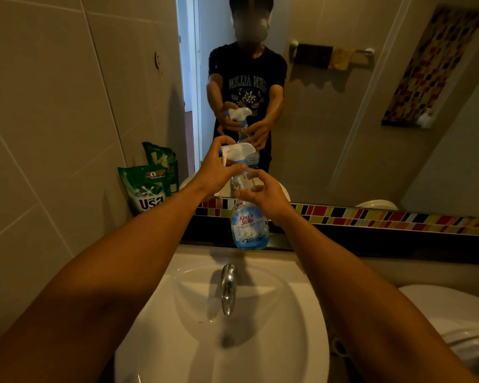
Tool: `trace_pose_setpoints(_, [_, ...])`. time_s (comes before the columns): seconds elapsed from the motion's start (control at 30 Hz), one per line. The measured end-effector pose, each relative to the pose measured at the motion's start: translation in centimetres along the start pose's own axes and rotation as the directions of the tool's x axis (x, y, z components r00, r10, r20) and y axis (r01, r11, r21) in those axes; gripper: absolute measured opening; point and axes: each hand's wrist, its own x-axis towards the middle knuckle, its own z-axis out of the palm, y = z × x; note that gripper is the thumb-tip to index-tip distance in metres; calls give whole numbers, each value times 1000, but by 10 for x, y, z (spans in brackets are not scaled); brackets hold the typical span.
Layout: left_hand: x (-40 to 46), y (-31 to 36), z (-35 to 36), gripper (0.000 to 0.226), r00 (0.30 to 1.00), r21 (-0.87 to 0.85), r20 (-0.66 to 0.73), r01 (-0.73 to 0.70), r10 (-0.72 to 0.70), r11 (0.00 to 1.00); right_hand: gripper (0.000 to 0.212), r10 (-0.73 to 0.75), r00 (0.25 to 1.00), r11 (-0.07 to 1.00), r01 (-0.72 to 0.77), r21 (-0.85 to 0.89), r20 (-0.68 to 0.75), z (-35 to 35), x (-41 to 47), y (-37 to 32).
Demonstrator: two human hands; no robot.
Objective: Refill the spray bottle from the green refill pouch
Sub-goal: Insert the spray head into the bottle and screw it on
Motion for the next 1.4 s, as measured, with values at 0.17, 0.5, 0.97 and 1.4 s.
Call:
trace_pose_setpoints(0.17, [3,-6,-1,63,999,3,13,31,-31,1000,48,9,1000,1000,-9,10,17,-1,1,1])
trace_pose_setpoints(0.5, [5,-8,-2,64,998,-19,24,64,-63,998,44,11,1000,1000,-11,1,24,-1,3,2])
trace_pose_setpoints(0.97, [9,-7,0,52,999,35,-20,31,-31,999,50,33,999,998,-34,-45,-17,-3,6,5])
trace_pose_setpoints(1.4, [9,-5,8,50,999,-13,-34,0,-1,1000,51,58,998,994,-61,-91,-33,-1,17,7])
